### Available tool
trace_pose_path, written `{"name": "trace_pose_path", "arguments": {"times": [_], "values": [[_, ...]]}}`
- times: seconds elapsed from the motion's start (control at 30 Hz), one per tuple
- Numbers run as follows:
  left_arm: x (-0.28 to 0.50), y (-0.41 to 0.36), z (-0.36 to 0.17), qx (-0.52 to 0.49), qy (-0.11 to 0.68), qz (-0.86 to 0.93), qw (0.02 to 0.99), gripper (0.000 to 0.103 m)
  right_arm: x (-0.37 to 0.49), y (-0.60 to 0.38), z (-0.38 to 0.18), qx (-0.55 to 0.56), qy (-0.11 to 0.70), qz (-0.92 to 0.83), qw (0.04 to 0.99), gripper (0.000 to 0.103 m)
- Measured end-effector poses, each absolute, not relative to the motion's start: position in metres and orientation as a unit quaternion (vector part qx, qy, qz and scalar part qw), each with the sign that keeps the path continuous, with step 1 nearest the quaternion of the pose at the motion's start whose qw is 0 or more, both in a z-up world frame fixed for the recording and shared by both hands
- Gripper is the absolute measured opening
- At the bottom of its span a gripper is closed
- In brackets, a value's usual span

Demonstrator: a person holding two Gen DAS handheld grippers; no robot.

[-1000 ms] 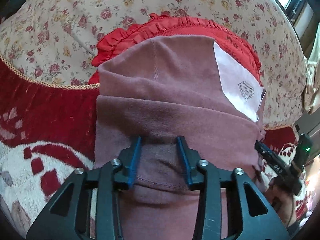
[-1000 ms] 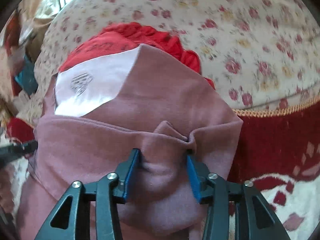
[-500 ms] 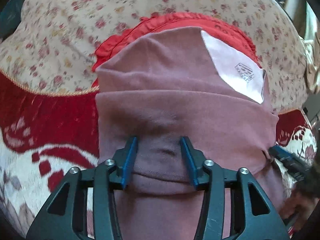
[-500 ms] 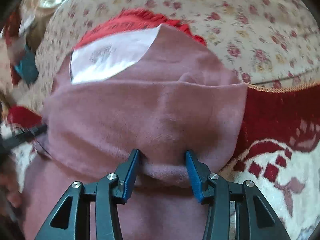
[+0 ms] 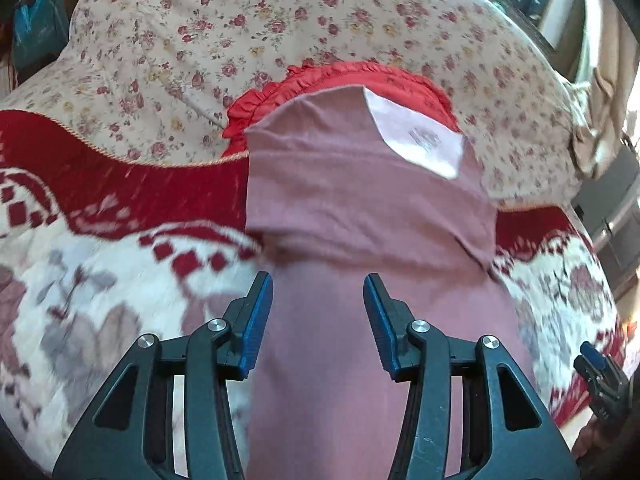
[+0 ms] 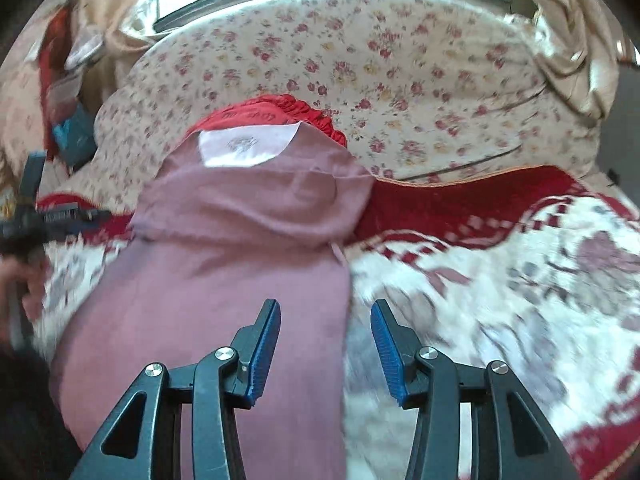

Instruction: Fold small clothes

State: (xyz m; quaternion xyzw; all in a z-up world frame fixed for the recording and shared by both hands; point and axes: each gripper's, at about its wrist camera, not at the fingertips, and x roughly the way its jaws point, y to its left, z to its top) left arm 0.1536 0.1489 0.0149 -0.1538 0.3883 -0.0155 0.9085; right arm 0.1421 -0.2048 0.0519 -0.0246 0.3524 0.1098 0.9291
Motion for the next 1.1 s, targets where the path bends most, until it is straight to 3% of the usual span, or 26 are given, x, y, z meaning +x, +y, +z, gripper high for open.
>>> {"name": "trace_pose_path", "arguments": {"times": [0.17,0.47,0.8,1.1], "values": [[0.095,0.146,0.005,-0.130,0.402,-0.025,0.906,0.047,0.073,-0.214,0.032,-0.052,0.367,0.123,0.921,0.045],[-0.007,0.139,-0.023,-0.152,0.450,-0.022,0.880,0.047,0.022,-0.244,-0.014,0.023,0.438,0.132,0.889,0.043],[-0.027,0.138,-0.034,-0.129,0.464,-0.002,0.876,0.047,0.040,-0.243,-0.030,0.054,0.476,0.139,0.867,0.018],[-0.033,0.131,-0.055,-0.124,0.498,-0.001,0.858,0.047,0.043,-0.245,-0.037,0.065,0.484,0.135,0.862,0.017]]}}
